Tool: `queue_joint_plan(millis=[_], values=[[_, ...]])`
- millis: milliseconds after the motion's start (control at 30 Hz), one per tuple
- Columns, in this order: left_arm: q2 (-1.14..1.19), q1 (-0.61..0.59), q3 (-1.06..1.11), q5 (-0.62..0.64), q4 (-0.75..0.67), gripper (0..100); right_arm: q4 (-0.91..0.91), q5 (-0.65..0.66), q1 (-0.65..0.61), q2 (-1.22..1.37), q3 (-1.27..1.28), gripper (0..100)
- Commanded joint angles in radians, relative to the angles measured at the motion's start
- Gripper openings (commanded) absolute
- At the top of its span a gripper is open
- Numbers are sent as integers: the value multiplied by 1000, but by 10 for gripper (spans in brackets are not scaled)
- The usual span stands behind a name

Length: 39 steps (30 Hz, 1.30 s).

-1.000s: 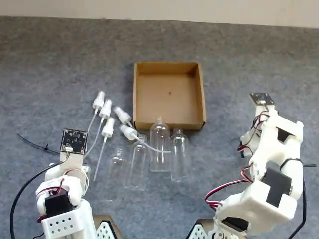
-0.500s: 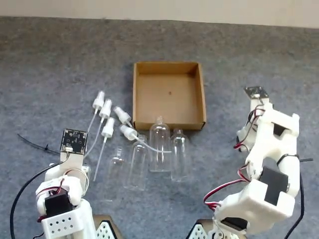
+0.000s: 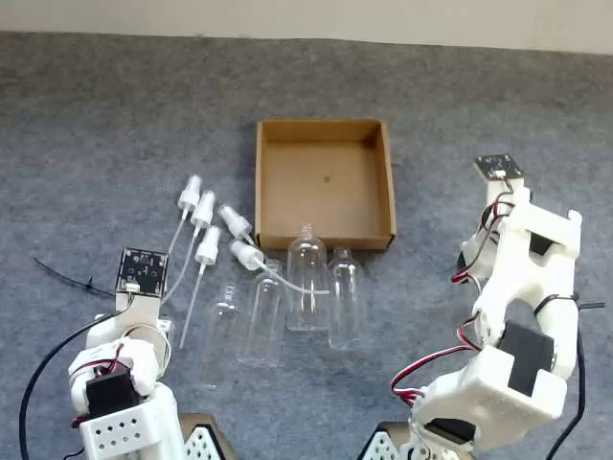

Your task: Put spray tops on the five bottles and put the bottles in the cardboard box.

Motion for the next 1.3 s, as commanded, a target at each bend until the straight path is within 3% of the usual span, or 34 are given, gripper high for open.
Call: queue_joint_plan(millis=[0,133,900,1267], values=[[-4,-10,19,-6,-17,147,15,-9,18,-10,-53,129],[-4,-10,19,-6,-17,147,77,-6,31,-8,-54,218],[-4,-10,19,-6,-17,147,82,129,47,-7,35,220],[-7,-18,19,-9,-25,147,90,103,44,-16,30,54]])
